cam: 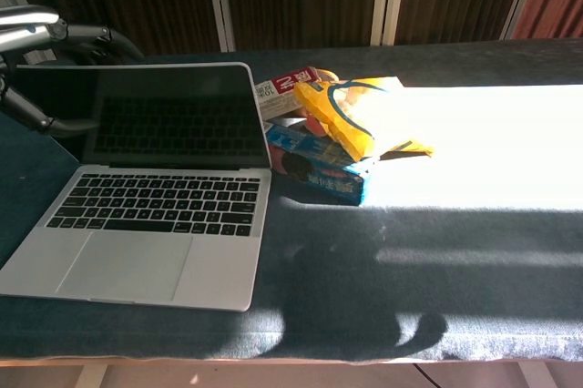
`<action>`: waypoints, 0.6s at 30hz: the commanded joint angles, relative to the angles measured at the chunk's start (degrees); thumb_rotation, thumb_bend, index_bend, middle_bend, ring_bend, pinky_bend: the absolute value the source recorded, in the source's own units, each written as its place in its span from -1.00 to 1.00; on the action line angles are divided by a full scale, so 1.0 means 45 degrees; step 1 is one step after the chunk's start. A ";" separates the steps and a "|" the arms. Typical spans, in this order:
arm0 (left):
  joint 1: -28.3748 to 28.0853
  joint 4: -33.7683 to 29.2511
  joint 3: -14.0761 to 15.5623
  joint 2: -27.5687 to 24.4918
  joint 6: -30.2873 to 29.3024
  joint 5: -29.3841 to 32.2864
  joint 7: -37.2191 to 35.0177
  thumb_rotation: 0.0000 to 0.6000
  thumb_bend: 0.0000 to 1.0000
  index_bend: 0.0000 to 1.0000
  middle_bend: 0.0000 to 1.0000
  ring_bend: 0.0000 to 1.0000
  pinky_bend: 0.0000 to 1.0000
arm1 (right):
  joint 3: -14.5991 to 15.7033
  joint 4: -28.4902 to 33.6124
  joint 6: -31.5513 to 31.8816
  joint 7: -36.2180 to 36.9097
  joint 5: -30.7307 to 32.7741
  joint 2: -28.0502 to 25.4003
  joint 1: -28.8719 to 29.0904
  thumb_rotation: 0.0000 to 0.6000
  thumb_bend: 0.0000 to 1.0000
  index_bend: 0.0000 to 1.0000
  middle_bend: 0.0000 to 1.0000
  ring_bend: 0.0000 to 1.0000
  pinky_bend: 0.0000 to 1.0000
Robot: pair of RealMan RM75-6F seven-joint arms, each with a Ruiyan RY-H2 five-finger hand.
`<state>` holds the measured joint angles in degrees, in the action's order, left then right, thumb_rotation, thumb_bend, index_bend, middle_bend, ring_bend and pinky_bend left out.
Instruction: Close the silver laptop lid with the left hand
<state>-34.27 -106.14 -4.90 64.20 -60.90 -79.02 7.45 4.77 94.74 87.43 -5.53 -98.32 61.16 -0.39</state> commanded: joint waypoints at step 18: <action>0.1592 -0.0086 0.3080 -0.0240 0.0420 -0.2485 0.1456 0.71 -0.35 -0.70 -0.50 -0.73 -0.50 | 0.0088 0.0071 0.0056 -0.0201 -0.0245 0.0101 -0.0050 1.00 -0.55 -1.00 -1.00 -1.00 -1.00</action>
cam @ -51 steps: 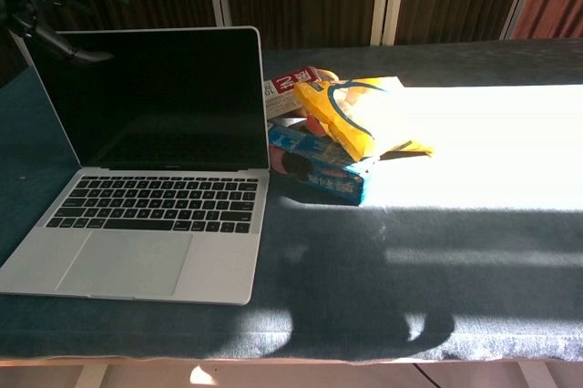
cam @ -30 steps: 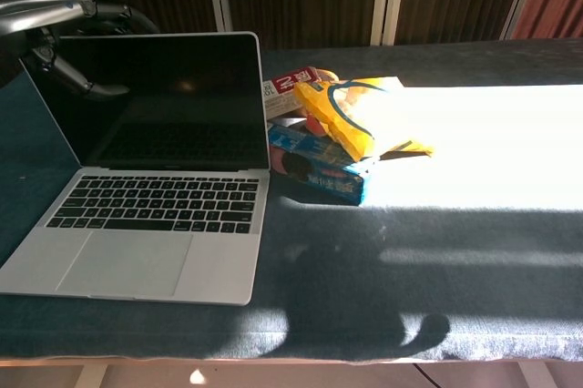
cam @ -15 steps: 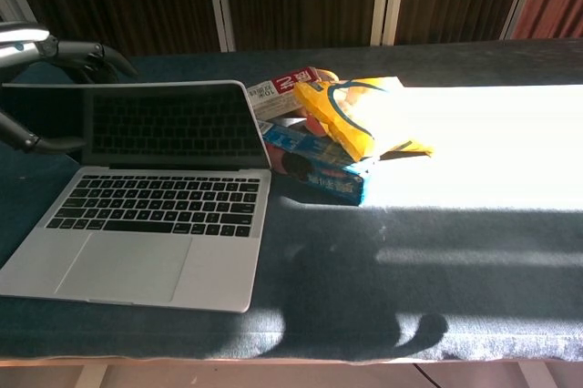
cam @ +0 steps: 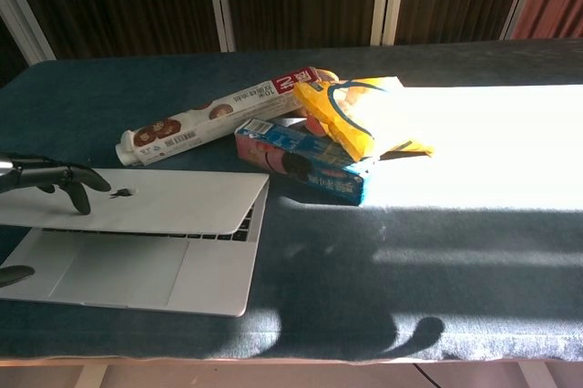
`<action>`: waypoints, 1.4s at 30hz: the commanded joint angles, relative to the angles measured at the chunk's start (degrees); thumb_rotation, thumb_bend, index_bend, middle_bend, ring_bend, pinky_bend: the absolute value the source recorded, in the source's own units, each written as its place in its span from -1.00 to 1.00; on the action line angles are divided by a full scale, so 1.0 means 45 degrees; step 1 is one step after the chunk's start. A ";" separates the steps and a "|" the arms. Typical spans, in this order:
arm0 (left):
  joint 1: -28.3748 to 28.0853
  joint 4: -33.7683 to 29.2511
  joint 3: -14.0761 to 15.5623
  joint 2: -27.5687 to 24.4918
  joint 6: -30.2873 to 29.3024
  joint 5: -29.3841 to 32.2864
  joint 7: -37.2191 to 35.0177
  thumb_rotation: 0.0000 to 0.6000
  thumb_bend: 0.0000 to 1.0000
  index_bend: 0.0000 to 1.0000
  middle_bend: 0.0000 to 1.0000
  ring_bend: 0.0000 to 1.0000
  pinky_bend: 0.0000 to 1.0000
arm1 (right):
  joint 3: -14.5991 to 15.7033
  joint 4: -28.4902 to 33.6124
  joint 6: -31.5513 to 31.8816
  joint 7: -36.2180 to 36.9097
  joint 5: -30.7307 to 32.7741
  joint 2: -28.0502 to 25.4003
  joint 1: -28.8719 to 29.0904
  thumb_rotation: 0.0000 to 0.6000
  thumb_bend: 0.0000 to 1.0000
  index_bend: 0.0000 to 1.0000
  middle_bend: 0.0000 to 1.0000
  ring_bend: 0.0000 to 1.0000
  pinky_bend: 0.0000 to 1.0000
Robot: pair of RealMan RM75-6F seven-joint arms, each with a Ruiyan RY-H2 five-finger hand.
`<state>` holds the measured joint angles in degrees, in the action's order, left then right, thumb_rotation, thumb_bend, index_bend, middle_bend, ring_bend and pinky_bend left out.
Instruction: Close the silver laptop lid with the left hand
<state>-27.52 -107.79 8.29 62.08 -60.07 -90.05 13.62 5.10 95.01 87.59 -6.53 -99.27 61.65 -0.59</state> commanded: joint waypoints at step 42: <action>0.5669 0.2921 0.1783 -0.0325 -0.8320 -0.3903 -0.3587 0.79 -0.59 -0.96 -0.82 -1.00 -0.73 | -0.0020 0.0020 0.0149 -0.0047 -0.0148 0.0035 -0.0059 1.00 -0.55 -1.00 -1.00 -1.00 -1.00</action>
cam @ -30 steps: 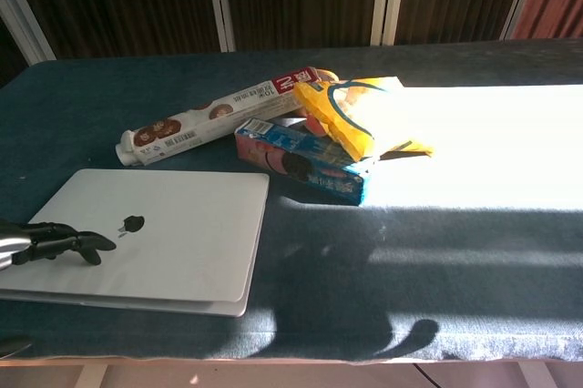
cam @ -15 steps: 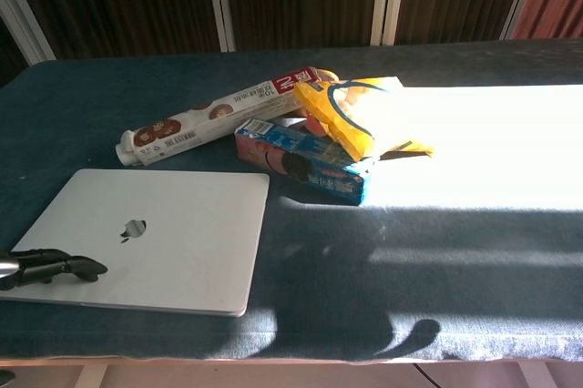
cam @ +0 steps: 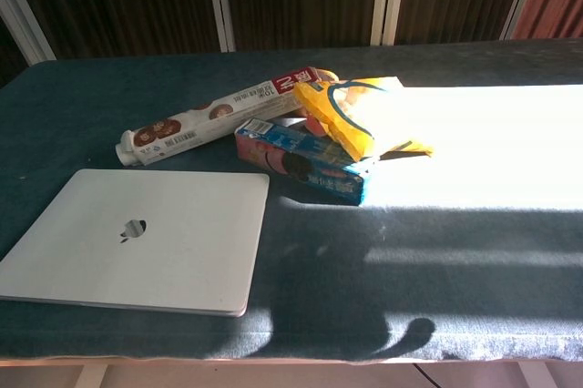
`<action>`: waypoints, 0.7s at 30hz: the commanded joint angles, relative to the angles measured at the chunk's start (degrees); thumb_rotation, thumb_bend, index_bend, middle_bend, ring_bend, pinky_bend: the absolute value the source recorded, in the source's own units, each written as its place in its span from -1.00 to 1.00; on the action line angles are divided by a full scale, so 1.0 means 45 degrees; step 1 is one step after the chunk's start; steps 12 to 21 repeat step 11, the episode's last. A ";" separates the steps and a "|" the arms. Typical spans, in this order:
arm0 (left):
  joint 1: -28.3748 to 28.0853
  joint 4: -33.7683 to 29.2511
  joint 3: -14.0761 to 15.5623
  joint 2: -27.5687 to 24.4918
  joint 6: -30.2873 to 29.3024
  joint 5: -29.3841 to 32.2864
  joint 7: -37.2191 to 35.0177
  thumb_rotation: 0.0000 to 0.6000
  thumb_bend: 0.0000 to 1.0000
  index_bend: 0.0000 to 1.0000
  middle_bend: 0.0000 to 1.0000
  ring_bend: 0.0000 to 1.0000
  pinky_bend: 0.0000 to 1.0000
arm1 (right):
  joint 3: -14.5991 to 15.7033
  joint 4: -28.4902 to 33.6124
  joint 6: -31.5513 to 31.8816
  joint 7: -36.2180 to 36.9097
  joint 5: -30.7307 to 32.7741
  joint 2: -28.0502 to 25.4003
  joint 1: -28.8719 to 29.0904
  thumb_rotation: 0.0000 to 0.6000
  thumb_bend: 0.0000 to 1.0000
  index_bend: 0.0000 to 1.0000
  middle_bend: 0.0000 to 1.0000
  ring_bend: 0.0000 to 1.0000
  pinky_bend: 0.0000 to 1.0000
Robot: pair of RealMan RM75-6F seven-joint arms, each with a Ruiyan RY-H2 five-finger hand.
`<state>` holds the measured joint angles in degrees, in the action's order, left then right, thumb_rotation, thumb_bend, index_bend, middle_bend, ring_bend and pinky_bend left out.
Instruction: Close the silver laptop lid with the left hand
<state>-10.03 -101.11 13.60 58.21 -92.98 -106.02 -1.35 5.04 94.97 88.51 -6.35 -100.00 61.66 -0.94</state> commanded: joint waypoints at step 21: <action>0.2291 0.2901 -0.0147 0.1921 -0.0874 0.0241 -0.0367 1.00 -0.66 -0.96 -0.86 -1.00 -0.74 | -0.0009 0.0008 0.0063 -0.0175 0.0007 0.0072 -0.0062 1.00 -0.55 -1.00 -1.00 -1.00 -1.00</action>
